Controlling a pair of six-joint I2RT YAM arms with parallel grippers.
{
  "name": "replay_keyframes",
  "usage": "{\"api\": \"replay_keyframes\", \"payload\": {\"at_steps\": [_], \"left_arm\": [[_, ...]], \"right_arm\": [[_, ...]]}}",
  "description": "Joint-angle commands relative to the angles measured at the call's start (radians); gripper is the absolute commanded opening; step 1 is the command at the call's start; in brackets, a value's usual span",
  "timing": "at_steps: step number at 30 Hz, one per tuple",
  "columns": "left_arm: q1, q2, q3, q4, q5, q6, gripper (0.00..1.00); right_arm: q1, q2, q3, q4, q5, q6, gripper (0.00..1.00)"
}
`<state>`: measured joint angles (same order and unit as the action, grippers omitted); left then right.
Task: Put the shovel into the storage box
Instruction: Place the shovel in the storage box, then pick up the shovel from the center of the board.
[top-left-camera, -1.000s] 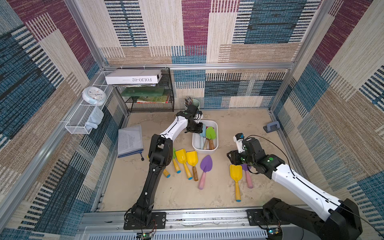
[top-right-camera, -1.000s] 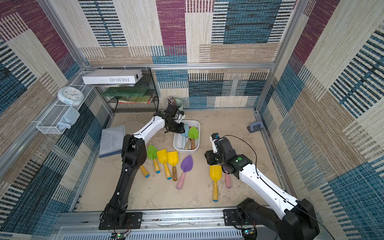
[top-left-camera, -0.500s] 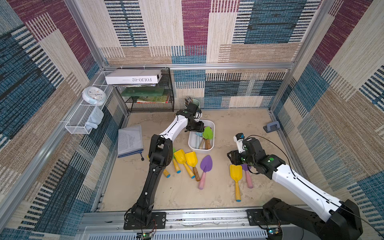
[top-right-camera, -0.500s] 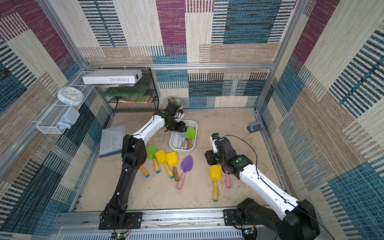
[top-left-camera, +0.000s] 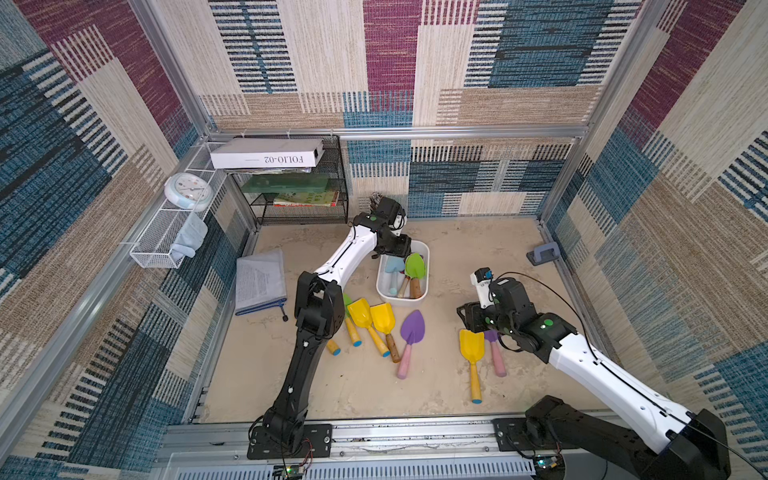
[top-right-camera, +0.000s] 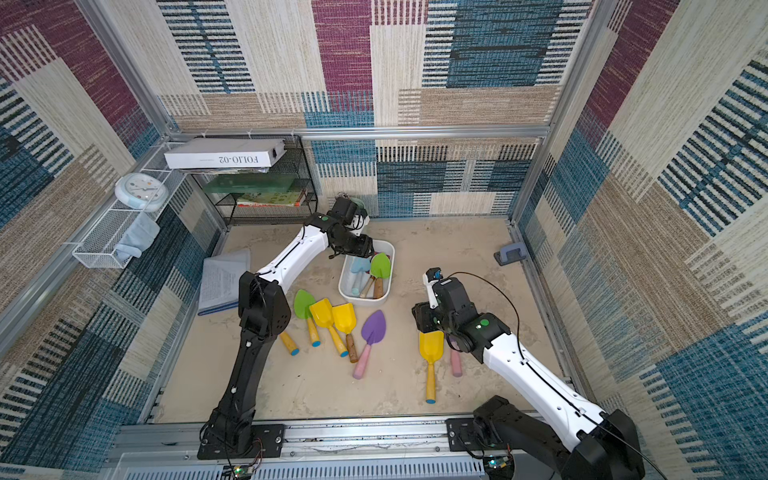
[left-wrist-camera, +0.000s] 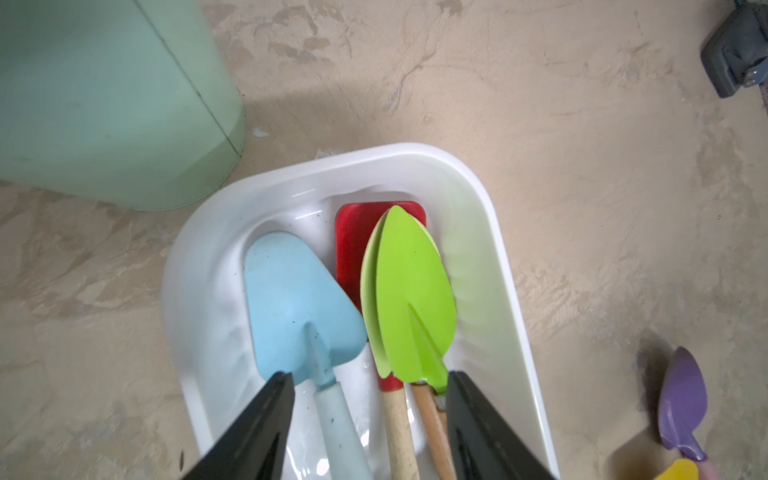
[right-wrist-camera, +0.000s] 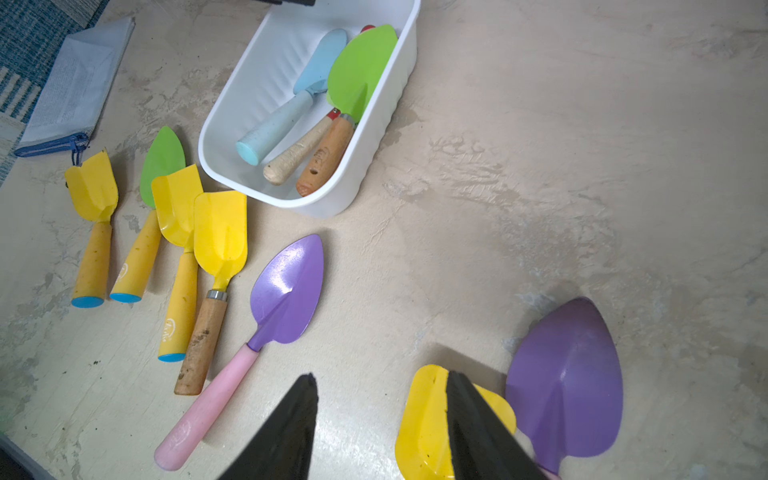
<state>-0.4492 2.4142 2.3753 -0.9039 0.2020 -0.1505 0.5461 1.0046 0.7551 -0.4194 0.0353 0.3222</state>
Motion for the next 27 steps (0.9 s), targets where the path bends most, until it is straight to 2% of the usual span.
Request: {"api": "replay_keyframes", "payload": {"at_steps": [1,5,10,15,21,27], "left_arm": [[0.000,-0.033,-0.009,-0.018,-0.057,-0.013,0.62],[-0.007,-0.092,-0.055,-0.019,-0.055,-0.030,0.62],[-0.038,-0.202,-0.161,0.005,-0.054,-0.031,0.62],[-0.054,-0.394,-0.415,0.185,0.040,-0.082,0.62],[-0.060,-0.608,-0.740,0.431,0.194,-0.165,0.63],[-0.100,-0.732,-0.907,0.500,0.242,-0.170,0.63]], "right_arm": [[0.001,-0.017,-0.002,-0.010,0.009,0.010,0.54],[0.001,-0.035,0.001,-0.052,0.051,0.046,0.54],[-0.003,-0.016,0.009,-0.164,0.161,0.161,0.54],[-0.009,0.006,-0.029,-0.248,0.248,0.282,0.54],[-0.013,0.006,-0.063,-0.288,0.248,0.395,0.52],[-0.011,0.104,-0.042,-0.361,0.311,0.462,0.51]]}}
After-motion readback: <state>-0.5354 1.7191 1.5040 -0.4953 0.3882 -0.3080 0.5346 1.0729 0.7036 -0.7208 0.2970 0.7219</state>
